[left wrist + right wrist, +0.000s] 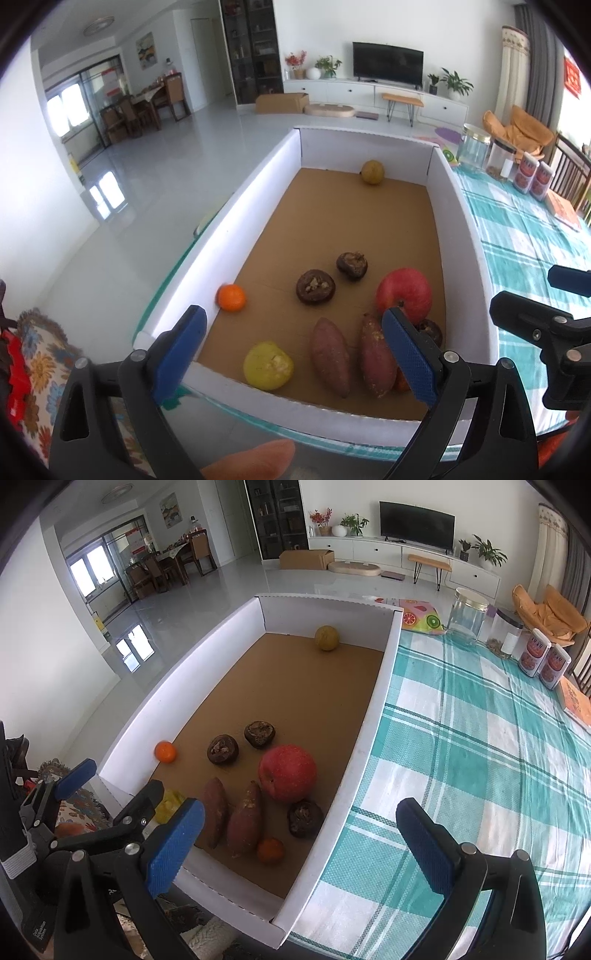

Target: Organize fruits

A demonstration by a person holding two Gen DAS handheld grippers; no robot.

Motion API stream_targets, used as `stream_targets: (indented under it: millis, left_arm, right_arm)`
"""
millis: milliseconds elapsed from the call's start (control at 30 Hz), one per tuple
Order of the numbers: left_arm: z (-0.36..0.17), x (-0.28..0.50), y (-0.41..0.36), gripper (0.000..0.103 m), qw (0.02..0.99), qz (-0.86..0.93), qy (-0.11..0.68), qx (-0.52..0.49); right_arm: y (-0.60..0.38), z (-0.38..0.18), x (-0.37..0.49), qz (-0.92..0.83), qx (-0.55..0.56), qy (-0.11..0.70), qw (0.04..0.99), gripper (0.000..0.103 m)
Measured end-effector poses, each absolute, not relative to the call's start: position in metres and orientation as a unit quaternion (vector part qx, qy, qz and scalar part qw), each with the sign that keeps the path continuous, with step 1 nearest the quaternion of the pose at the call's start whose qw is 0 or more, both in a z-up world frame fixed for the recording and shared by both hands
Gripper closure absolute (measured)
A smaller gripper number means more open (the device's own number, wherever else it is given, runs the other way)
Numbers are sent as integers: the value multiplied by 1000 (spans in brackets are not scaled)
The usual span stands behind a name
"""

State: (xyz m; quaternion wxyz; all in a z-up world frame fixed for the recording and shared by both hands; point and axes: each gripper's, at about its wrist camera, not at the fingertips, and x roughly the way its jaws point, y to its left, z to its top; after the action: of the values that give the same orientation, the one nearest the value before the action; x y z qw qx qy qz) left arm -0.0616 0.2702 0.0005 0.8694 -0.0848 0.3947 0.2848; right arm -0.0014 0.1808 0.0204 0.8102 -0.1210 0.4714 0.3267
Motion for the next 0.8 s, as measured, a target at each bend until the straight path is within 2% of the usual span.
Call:
stream_targets:
  millis: [800]
  left_arm:
    - [-3, -61, 284, 6, 863, 291, 402, -97]
  right_arm:
    - [193, 18, -10, 331, -150, 474, 802, 0]
